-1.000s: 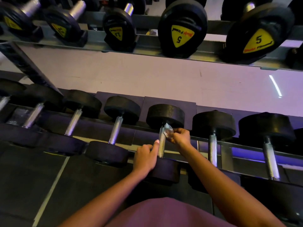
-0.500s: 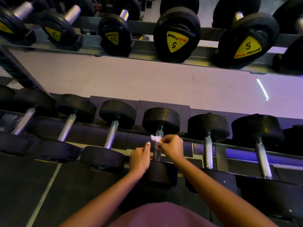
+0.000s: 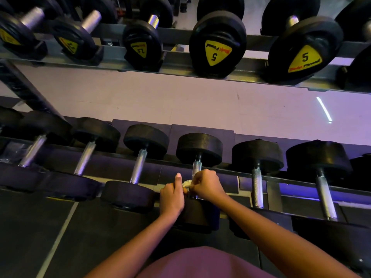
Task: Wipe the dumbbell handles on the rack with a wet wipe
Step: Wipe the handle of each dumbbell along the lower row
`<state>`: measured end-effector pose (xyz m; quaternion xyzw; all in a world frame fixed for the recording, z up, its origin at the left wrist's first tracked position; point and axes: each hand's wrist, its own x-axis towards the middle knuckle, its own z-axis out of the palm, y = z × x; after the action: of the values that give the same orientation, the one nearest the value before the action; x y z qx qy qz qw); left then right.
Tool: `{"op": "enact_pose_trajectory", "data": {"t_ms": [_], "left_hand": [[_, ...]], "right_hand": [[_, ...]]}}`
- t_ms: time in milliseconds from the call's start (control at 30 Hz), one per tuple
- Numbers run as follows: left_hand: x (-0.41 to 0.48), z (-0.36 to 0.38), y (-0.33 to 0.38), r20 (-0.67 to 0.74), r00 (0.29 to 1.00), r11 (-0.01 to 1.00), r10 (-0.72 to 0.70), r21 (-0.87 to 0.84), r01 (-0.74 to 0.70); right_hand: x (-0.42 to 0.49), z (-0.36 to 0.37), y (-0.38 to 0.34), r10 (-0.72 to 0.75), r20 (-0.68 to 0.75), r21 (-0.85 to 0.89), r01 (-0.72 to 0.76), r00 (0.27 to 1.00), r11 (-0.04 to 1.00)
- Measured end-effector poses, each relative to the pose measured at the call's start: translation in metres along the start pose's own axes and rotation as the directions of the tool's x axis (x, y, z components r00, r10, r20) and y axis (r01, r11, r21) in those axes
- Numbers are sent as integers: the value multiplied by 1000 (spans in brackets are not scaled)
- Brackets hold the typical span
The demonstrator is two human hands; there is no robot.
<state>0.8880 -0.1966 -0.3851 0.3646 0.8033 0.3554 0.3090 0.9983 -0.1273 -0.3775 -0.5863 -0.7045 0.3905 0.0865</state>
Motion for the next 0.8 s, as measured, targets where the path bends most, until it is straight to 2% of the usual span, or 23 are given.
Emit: {"op": "enact_pose_trajectory", "data": {"t_ms": [167, 267, 367, 533, 600, 667, 800], "left_hand": [[2, 4, -4, 10, 1000, 1000, -10, 8, 10], [3, 5, -4, 6, 1000, 1000, -19, -5, 19], [1, 3, -3, 9, 1000, 1000, -9, 23, 9], [-2, -2, 5, 8, 1000, 998, -21, 56, 21], [-2, -2, 5, 11, 1000, 997, -17, 70, 16], [-1, 0, 2, 4, 1000, 998, -2, 65, 1], [0, 3, -2, -3, 1000, 999, 15, 30, -15]], "right_hand": [[16, -12, -8, -99, -184, -35, 94, 978, 995], [26, -15, -14, -99, -244, -49, 90, 965, 995], [22, -11, -13, -62, -208, -33, 57, 976, 998], [-2, 2, 3, 1, -4, 3, -1, 1000, 1000], [-9, 3, 8, 8, 18, 46, -9, 1000, 999], [-9, 4, 10, 13, -19, 83, -11, 1000, 996], [8, -7, 5, -31, -234, 146, 67, 972, 987]]}}
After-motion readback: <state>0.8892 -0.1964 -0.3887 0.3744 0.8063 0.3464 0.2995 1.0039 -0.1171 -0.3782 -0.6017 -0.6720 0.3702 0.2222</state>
